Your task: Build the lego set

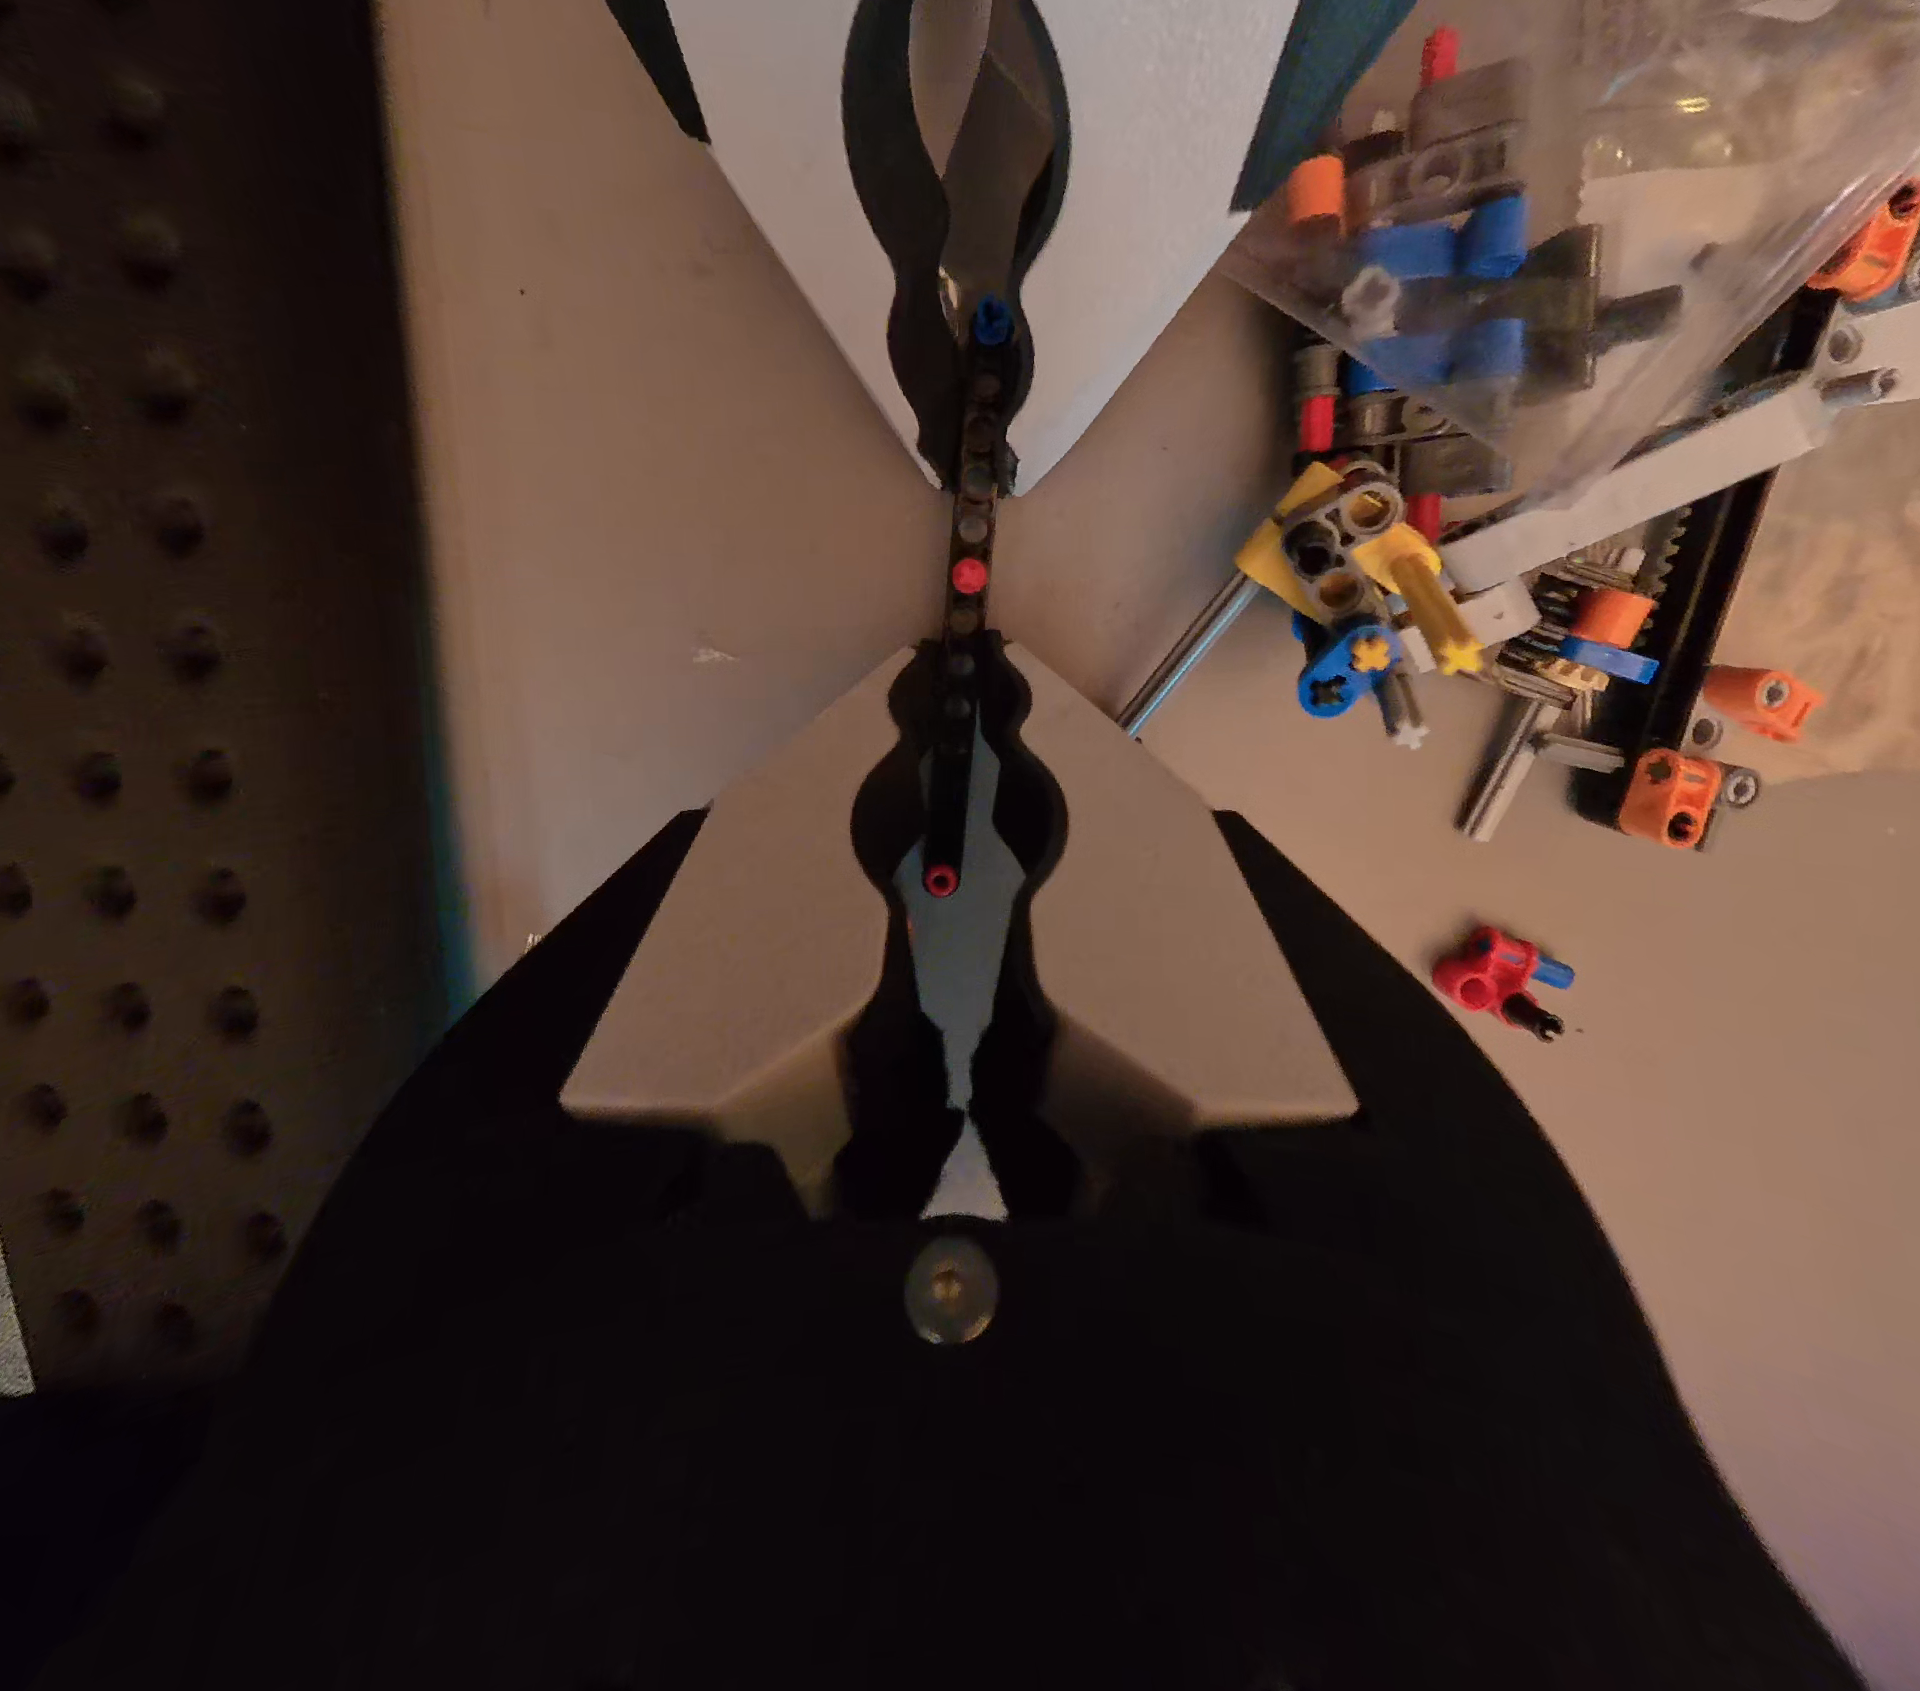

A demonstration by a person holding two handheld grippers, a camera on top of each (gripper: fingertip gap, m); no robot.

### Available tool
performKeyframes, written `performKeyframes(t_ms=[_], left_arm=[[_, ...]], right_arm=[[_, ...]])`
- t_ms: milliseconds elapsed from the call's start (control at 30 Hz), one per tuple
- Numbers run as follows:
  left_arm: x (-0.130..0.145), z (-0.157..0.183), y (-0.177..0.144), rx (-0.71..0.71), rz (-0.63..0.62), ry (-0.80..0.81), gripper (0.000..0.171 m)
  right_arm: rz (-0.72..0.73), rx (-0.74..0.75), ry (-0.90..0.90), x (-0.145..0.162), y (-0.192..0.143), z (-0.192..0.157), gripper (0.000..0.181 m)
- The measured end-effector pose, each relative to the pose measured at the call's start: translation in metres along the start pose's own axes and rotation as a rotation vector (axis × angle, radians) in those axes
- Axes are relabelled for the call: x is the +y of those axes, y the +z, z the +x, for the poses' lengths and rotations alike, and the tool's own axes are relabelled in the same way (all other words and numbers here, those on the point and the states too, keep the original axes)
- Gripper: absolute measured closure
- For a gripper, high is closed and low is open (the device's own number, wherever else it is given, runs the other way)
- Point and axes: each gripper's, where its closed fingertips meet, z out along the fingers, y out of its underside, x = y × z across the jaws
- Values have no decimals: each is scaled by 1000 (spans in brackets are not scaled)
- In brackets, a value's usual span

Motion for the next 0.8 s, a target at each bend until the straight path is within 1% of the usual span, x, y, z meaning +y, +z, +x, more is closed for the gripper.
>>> performKeyframes(t_ms=[167, 400, 467, 567, 633, 700, 800], left_arm=[[-1, -1, 1, -15, -7, 4, 165], [-2, -1, 1, -10, 40, 7, 165], [-1, -4, 0, 7, 48, -15, 164], [-7, -2, 0, 8, 53, 8, 164], [-7, -3, 1, -11, 30, 33, 164], [-11, -3, -3, -20, 41, 30, 164], [-19, -8, -18, -48, 104, 16, 165]], right_arm=[[22, -4, -4, 0, 0, 0, 177], [55, -5, -2, 0, -1, 1, 177], [71, -14, 17, -2, -1, 3, 177], [73, -6, -6, -4, 1, 3, 177], [79, -14, 0, -5, 1, 3, 177], [96, -12, 6, -7, -5, 3, 178], [138, 59, -27, -16, -20, 5, 177]])
